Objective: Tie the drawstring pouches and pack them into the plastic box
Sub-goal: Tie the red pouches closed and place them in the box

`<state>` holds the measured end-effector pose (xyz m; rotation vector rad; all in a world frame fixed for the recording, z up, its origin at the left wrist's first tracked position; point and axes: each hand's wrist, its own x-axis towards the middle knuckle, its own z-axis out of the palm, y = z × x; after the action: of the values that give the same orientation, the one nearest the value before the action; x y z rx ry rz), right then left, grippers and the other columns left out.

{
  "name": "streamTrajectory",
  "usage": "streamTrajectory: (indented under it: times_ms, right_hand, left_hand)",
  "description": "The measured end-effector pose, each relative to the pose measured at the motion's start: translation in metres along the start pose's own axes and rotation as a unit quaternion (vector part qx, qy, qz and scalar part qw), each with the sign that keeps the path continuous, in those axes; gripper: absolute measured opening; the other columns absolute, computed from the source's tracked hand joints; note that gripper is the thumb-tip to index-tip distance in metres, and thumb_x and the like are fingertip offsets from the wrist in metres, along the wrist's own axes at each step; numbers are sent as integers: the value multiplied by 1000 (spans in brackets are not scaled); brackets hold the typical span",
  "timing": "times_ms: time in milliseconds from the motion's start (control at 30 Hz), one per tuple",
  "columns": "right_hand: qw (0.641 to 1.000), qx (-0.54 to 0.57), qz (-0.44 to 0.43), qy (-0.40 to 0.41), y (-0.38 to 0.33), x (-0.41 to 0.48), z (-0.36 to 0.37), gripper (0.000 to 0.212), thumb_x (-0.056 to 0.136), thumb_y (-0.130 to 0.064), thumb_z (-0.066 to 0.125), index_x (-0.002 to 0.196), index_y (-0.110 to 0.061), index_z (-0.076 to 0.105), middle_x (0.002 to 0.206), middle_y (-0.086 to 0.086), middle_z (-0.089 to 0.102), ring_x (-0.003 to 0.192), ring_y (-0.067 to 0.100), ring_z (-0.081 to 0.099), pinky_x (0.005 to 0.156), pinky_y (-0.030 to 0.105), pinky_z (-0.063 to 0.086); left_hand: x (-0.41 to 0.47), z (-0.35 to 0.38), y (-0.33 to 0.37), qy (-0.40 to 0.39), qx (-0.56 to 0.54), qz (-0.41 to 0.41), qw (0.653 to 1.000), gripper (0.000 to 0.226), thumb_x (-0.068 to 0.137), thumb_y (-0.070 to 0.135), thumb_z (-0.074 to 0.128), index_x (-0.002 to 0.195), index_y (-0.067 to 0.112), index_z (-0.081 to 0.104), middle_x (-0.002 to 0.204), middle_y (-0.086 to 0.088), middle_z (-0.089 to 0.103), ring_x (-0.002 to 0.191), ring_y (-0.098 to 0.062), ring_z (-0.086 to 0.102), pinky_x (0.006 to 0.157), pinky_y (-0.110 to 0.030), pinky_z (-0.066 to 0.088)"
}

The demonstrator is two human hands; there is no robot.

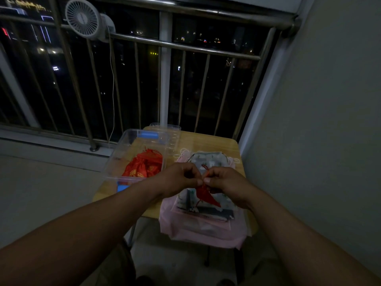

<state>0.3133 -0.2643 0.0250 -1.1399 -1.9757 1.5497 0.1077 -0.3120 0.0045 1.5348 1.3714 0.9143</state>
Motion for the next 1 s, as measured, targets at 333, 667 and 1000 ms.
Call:
streamTrajectory:
  times_ms: [333,667,1000]
  right_hand:
    - [999,-48,-1,-3,-4,2,5,13,100,-5,60,102,-2,72,82,5,67,75,12,60,74,25,53]
    - [970,-215,-67,95,-10,10,23,15,97,-9,65,87,-12,76,73,-5,68,57,-8,57,54,6,40]
    - [956,-239,-110,129,-5,10,28,19,98,-9,62,90,-24,68,82,-9,67,74,1,60,60,9,42]
  left_hand:
    - [-4,2,-6,2,10,-26,1000,7,94,21,75,94,15,71,88,1,73,86,-11,68,83,-32,57]
    - [-14,15,1,51,122,-21,991,18,101,23,64,96,6,65,87,-4,64,80,-12,59,69,-26,47]
    - [-12,25,2,90,47,-26,994,13,93,33,66,96,21,71,82,-4,74,78,-20,72,76,-43,59]
